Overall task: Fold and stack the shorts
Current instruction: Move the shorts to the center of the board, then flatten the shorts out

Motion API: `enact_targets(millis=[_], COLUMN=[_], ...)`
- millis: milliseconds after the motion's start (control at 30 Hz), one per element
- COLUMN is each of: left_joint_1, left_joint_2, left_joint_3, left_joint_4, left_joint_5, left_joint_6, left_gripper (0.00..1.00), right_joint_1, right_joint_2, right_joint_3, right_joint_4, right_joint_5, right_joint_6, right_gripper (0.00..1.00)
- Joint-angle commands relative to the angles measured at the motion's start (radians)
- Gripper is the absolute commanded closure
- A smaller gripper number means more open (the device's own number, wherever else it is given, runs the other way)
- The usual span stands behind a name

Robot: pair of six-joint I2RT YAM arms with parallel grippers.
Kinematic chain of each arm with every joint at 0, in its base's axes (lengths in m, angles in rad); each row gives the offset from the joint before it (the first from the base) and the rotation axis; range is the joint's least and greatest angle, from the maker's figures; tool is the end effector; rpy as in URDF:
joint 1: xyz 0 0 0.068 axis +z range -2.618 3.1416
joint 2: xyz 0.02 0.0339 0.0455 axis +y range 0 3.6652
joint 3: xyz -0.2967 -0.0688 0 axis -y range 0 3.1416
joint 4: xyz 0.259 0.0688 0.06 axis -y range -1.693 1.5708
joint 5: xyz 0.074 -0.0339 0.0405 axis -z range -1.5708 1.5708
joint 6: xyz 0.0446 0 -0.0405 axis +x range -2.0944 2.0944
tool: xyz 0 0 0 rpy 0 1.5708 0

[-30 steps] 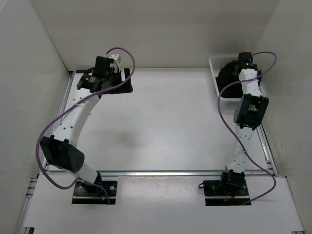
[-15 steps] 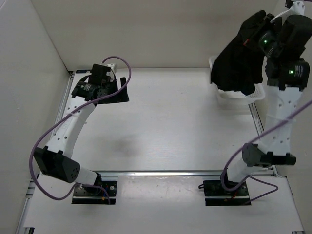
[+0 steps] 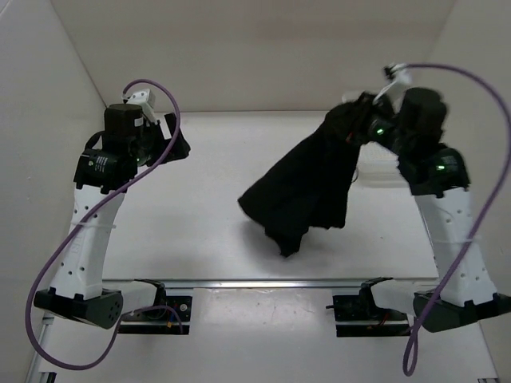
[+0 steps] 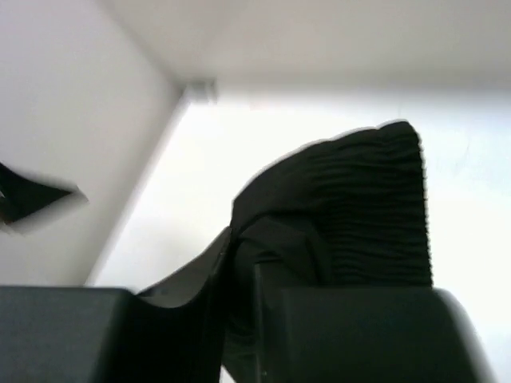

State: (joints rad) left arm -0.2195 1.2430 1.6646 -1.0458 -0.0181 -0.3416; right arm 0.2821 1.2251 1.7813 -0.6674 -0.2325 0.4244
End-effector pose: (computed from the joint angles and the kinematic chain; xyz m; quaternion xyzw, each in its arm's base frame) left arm 0.2271 -0.0498 0.4858 -0.0584 0.8881 -0.1185 0.4402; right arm 0.2127 0.0723 0.5673 -0.0245 0.7439 0.3102 0.5914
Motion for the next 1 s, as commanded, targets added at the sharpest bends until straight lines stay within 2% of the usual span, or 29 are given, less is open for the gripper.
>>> enact_targets(millis=[0,33,67,100,167,233,267,300,367,433,467,533,567,600,700,767,833,900,933,967], left_joint_1=[-0.013,-0.024,-0.055,-0.070,-0.109,-0.168,-0.188,-0.207,-0.236,-0.236,-0.236,-0.250,-0.267,-0.276,-0.317,-0.337,-0.337,-0.348,-0.348,-0.348], left_joint_2=[-0.016,-0.016,-0.016,-0.016,-0.002,0.024,0.033,0.042,0.077,0.111,0.149,0.183,0.197,0.222,0.281,0.331,0.418,0.469,0.501,0.510], left_joint_3=[-0.087,-0.120,-0.147,-0.199,-0.247,-0.316,-0.340,-0.365,-0.446,-0.524,-0.548,-0.595,-0.641,-0.661,-0.704,-0.704,-0.691,-0.669,-0.669,-0.657], left_joint_4=[-0.014,-0.004,0.006,0.021,0.044,0.075,0.085,0.086,0.096,0.107,0.116,0.148,0.167,0.187,0.274,0.299,0.310,0.310,0.310,0.310], left_joint_5=[0.064,0.091,0.111,0.130,0.144,0.130,0.130,0.113,0.093,0.104,0.124,0.144,0.158,0.182,0.205,0.205,0.205,0.190,0.190,0.190], left_joint_6=[-0.025,-0.034,-0.034,-0.046,-0.072,-0.120,-0.131,-0.140,-0.172,-0.210,-0.224,-0.258,-0.293,-0.312,-0.372,-0.392,-0.392,-0.392,-0.401,-0.401], left_gripper=[0.00,0.00,0.00,0.00,0.01,0.05,0.11,0.14,0.18,0.17,0.13,0.00,0.00,0.00,0.00,0.00,0.09,0.32,0.66,0.82], right_joint_1=[0.139,0.164,0.181,0.181,0.139,0.109,0.100,0.100,0.100,0.109,0.120,0.130,0.146,0.146,0.146,0.135,0.121,0.111,0.111,0.111], right_joint_2=[-0.013,-0.013,0.008,0.026,0.056,0.056,0.013,-0.005,-0.050,-0.071,-0.084,-0.096,-0.111,-0.121,-0.141,-0.141,-0.098,-0.066,-0.034,-0.020], right_joint_3=[-0.273,-0.386,-0.417,-0.430,-0.430,-0.451,-0.470,-0.491,-0.581,-0.660,-0.742,-0.822,-0.861,-0.926,-1.022,-1.051,-1.072,-1.073,-1.073,-1.083], right_joint_4=[0.034,0.034,0.025,-0.045,-0.113,-0.143,-0.143,-0.133,-0.133,-0.133,-0.124,-0.109,-0.100,-0.100,-0.061,-0.023,0.003,0.058,0.075,0.112], right_joint_5=[0.013,0.037,0.071,0.117,0.223,0.239,0.239,0.248,0.248,0.237,0.226,0.187,0.176,0.176,0.197,0.209,0.222,0.231,0.231,0.255], right_joint_6=[0.007,0.007,0.007,0.007,0.019,0.028,0.028,0.040,0.054,0.097,0.115,0.184,0.209,0.259,0.330,0.330,0.330,0.320,0.307,0.307], right_gripper=[0.55,0.24,0.15,0.12,0.10,0.11,0.13,0.16,0.35,0.35,0.28,0.20,0.17,0.09,0.01,0.00,0.00,0.00,0.03,0.05])
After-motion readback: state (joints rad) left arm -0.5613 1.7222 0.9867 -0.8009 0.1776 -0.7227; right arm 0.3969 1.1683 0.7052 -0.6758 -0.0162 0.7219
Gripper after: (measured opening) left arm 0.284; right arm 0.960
